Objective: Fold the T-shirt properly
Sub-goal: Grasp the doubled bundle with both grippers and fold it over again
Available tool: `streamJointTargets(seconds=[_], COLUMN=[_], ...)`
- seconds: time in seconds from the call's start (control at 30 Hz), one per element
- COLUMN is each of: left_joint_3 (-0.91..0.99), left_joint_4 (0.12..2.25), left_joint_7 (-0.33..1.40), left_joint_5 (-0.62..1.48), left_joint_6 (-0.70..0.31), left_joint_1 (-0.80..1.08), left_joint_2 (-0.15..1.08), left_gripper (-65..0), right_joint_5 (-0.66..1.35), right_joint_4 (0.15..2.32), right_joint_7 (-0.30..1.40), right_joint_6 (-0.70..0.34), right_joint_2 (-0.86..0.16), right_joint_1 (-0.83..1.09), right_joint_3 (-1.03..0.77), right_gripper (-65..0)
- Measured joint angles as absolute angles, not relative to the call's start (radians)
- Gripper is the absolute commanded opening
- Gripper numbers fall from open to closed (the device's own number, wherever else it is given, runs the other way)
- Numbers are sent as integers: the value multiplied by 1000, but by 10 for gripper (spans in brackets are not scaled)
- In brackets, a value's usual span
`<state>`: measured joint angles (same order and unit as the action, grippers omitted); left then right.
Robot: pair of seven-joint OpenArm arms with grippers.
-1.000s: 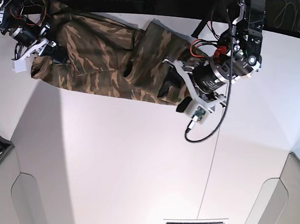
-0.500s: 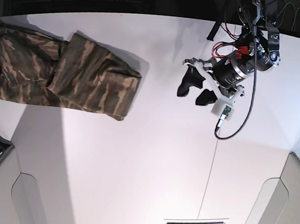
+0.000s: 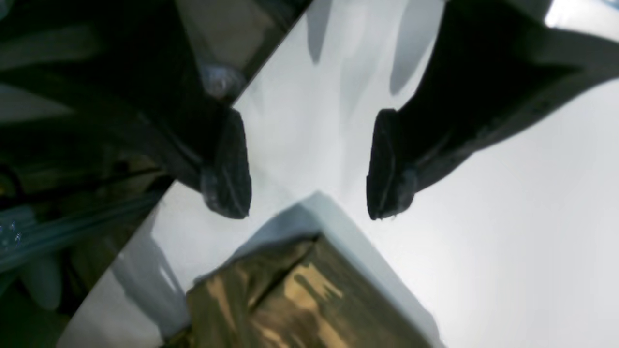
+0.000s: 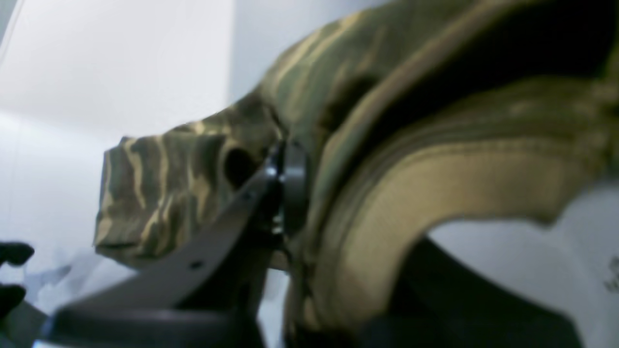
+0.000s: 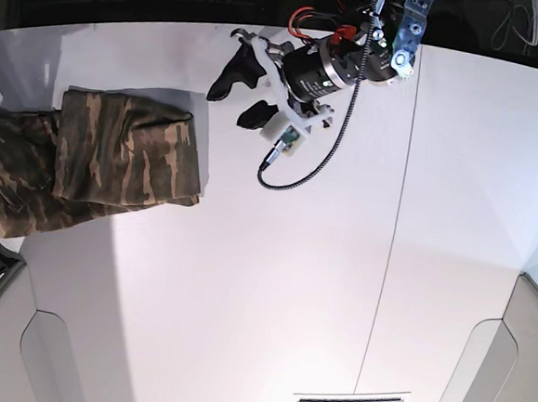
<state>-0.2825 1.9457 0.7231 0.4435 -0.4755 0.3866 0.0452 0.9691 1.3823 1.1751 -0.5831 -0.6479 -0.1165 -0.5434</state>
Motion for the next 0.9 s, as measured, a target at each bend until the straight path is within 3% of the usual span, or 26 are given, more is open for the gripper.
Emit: streamJointTargets(seconds=[0.37,0.77,0.9], left_joint_3=[-291,-291,-291], left_joint_4=[1697,1681,1681], left_joint_7=[672,672,672], left_joint_5=[390,383,382], left_joint_6=[-471,-472,-472], left_joint_1=[301,282,271], left_joint_2=[-30,-31,-30], left_gripper=[-243,-243,-243], right_joint_5=[800,614,537], right_joint_4=[1707,1721,1721], right_joint_7=[1174,1173,1152], right_joint_6=[-543,-524,-525], right_joint_2=[-491,-274,-261], right_joint_1=[-117,-116,-116], right_joint_3=[-292,-7,94], right_gripper=[-650,-650,-350])
